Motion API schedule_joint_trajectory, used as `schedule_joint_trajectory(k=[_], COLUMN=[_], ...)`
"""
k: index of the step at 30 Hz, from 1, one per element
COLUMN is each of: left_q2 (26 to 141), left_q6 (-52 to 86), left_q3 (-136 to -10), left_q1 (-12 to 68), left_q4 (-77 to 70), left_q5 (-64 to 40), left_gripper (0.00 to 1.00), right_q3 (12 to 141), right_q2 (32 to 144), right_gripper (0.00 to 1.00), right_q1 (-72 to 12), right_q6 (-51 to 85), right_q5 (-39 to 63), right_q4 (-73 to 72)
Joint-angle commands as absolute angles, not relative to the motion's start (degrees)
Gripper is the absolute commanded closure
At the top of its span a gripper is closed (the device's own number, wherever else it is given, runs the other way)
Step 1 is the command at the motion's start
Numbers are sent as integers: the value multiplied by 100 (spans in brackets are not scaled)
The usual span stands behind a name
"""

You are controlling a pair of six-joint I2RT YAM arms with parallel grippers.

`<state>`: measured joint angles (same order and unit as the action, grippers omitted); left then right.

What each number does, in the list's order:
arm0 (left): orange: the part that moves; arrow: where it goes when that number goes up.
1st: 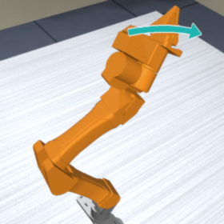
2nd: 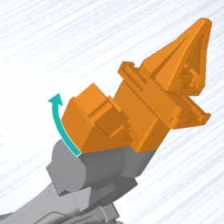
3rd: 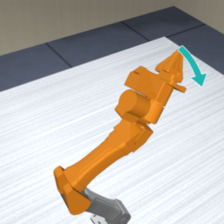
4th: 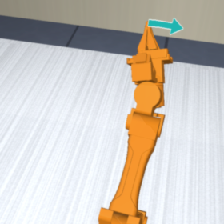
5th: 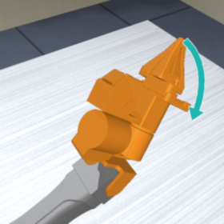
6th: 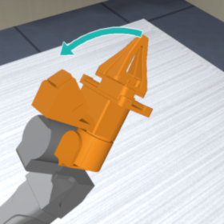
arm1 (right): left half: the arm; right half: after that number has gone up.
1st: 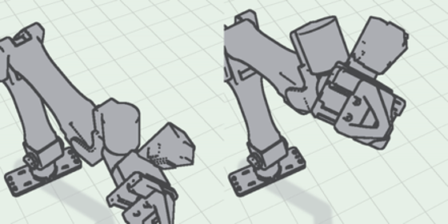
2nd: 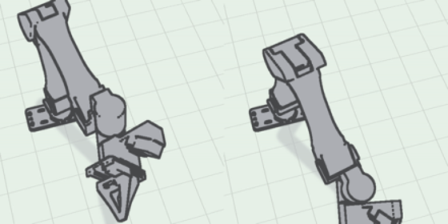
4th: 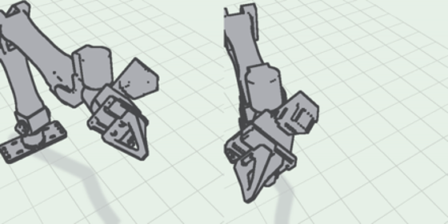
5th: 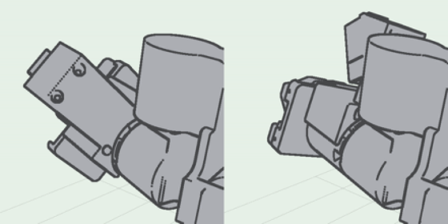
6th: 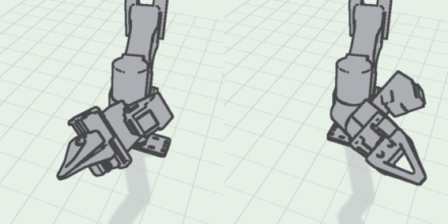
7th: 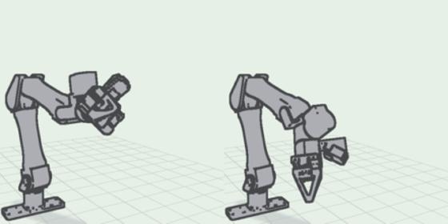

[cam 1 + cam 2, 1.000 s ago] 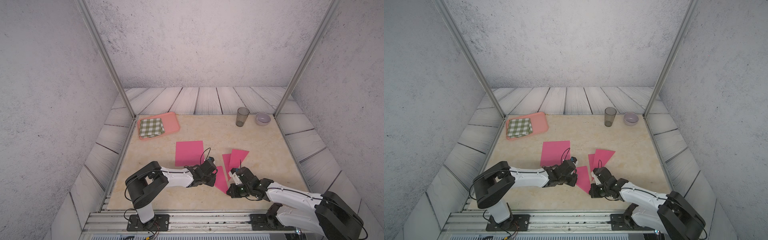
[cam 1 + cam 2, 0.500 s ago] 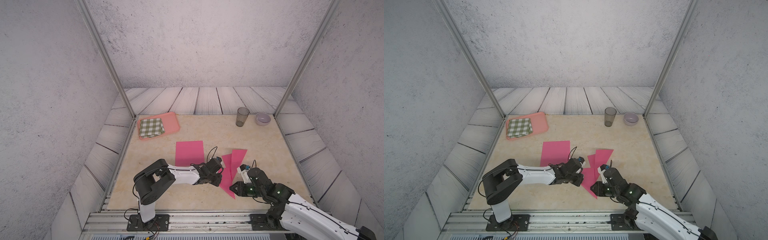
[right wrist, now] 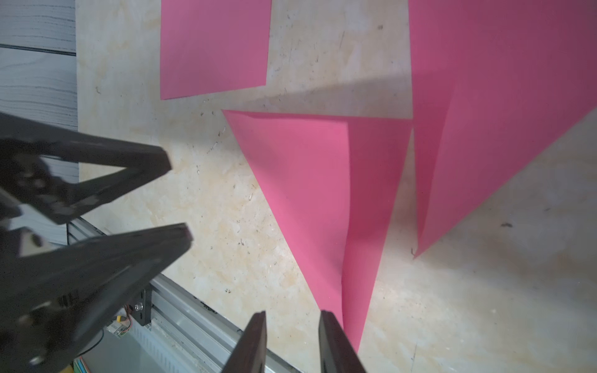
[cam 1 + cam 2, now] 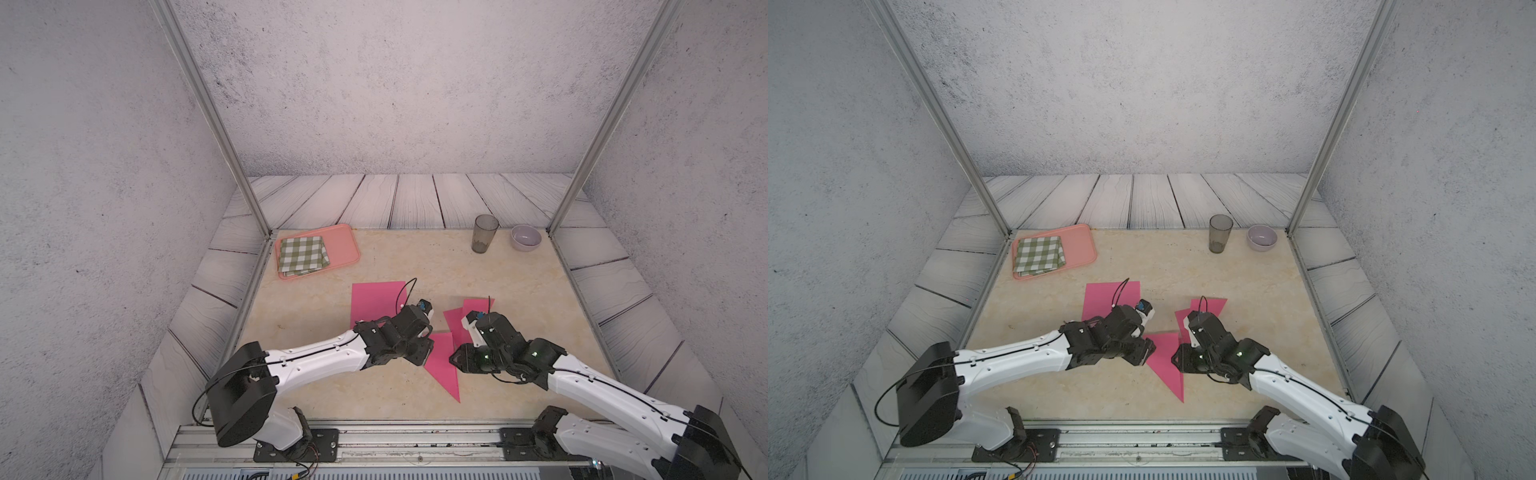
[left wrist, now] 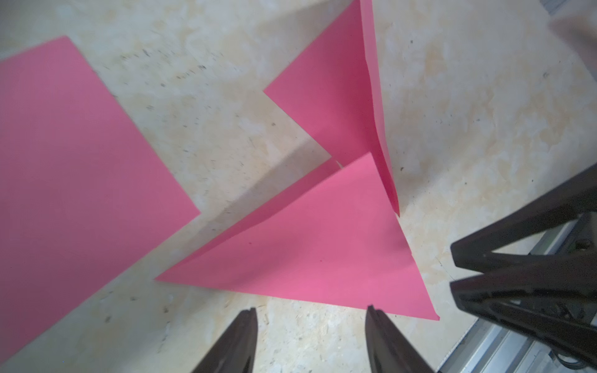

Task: Fold the square paper diagonally
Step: Fold the paper at the center of the board, then move the paper to the center of the board.

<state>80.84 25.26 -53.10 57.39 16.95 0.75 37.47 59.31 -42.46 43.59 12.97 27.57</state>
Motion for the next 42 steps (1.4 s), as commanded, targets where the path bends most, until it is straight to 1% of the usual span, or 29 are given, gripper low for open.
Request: schedule_joint_trajectory(k=[1, 2, 5, 8, 11, 15, 17, 22, 24, 30, 36, 42], left_q2=[7665, 7543, 7325, 7384, 7673, 8234, 8545, 9464, 9765, 10357, 10651, 10658], left_q6=[2451, 2475, 2481, 2380, 2377, 2405, 2376, 2303, 2320, 2379, 2476, 2652], left_q3=[-4894, -4750, -4579, -4611, -4819, -5044, -5162, -5877, -6149, -6567, -6526, -6190], left_q1=[5367, 5234, 4702, 4194, 3787, 3331, 3160, 2931, 2875, 2774, 2725, 2681], left_q4=[2087, 1990, 1938, 1818, 1777, 1512, 1349, 1537, 1537, 1626, 1730, 1756], left_q5=[538, 606, 545, 316, 90, -233, -507, -814, -893, -811, -613, -308], left_gripper=[41, 40, 34, 33, 32, 32, 32, 33, 33, 33, 34, 34], right_q3=[4278, 4365, 4682, 5064, 5291, 5413, 5357, 4983, 4689, 4242, 4071, 3949], right_q2=[6278, 6377, 6705, 7039, 7345, 7557, 7542, 7768, 7842, 8240, 8526, 8607], right_gripper=[68, 68, 68, 67, 68, 71, 73, 74, 75, 77, 79, 81], right_q1=[-4262, -4271, -4321, -4459, -4585, -4673, -4741, -4809, -4813, -4816, -4817, -4818], right_q6=[4110, 4090, 4081, 4129, 4184, 4353, 4422, 4643, 4749, 4765, 4705, 4685], right_q5=[1098, 1166, 1389, 1298, 1090, 707, 773, 1014, 1047, 1104, 1025, 791], right_q4=[2905, 2856, 2734, 2900, 3040, 3300, 3217, 2927, 2597, 2046, 1767, 1608])
